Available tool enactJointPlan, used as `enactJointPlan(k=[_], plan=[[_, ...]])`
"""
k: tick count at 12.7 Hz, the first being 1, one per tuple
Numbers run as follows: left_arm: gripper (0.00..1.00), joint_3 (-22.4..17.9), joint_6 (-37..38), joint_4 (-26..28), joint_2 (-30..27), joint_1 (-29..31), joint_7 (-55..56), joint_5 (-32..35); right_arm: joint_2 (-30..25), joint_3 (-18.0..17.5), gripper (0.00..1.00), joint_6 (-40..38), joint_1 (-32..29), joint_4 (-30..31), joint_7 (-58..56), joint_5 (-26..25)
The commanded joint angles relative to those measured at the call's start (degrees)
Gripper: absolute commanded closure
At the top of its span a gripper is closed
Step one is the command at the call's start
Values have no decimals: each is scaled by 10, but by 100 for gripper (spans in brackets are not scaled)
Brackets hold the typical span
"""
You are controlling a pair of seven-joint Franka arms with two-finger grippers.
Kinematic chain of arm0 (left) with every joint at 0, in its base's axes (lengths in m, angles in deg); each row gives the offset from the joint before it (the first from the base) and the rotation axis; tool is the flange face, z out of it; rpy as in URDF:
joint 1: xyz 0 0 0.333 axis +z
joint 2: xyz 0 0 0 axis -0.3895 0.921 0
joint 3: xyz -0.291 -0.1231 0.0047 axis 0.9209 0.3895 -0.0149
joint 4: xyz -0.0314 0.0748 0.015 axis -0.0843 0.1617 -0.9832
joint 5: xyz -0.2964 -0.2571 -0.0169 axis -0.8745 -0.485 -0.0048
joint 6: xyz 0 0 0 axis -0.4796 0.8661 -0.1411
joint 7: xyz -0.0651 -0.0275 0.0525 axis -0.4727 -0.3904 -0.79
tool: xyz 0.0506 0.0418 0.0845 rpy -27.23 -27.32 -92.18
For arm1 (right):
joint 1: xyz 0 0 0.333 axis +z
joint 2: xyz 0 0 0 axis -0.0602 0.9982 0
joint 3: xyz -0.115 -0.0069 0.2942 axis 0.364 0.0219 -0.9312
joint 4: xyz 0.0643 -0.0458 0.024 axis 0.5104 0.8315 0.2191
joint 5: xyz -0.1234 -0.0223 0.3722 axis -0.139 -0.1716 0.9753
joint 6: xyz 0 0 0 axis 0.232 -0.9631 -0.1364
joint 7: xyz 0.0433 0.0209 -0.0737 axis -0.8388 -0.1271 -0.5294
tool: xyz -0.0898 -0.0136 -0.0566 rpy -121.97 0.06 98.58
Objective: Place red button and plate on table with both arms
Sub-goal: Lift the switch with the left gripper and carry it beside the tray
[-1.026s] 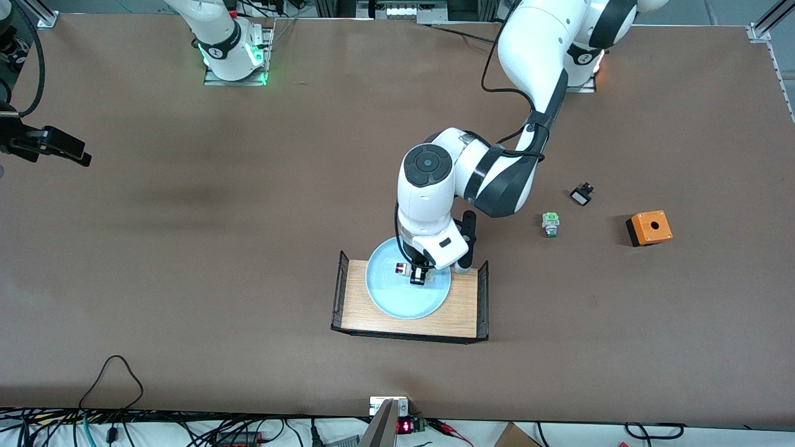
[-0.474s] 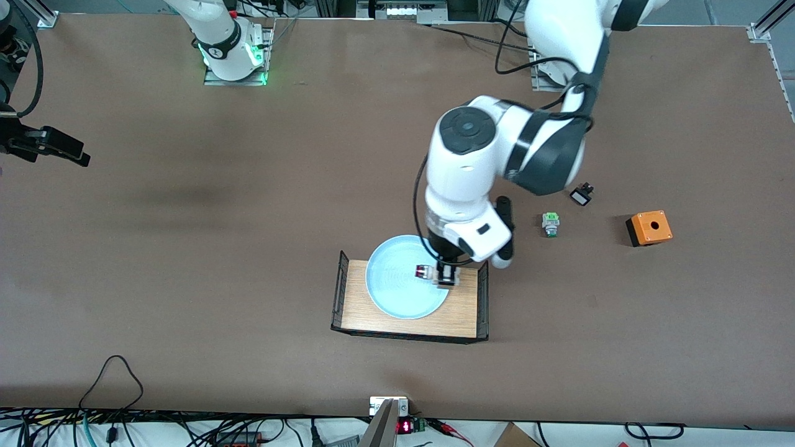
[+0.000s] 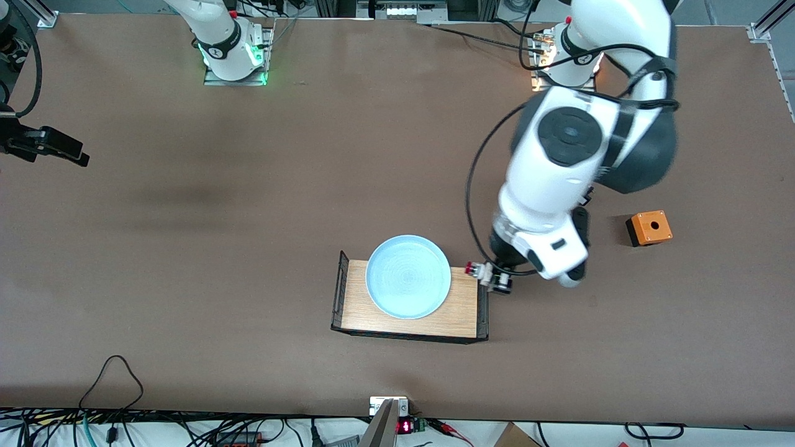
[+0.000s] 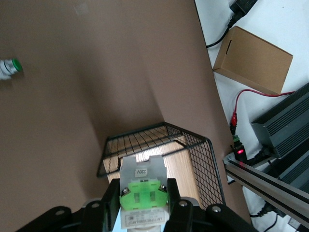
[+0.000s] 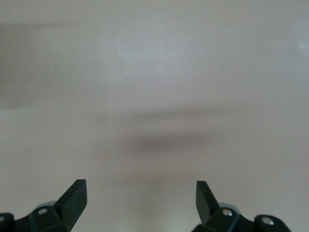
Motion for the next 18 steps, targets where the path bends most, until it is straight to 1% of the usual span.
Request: enactJointPlan(k=[1,4,7,12,13,17,18], plan=[[100,5,41,15,-23,43,-118,-40,2,-3,0,-1,-5,-7,-6,-6],[100,5,52,50,-34,85,-241,-56,2,-3,0,-1,-4,-7,-5,-5],[100,5,49,123,-53,117,-366,-57,-2,-5,0,-2,0,-7,2,-2],[99,3,30,199,-51,176,-603,-57,-2,-8,0,-3,1,-12,3,1],[99,3,2,231,-52,188,-671,-56,-1,-9,0,-2,4,-12,2,1],[100,4,-119,329,-49,211,-814,-57,-2,-10,0,-9,11,-14,5,2],[100,4,-136,344,-46,214,-856,-57,-3,-11,0,-10,13,-14,3,1]])
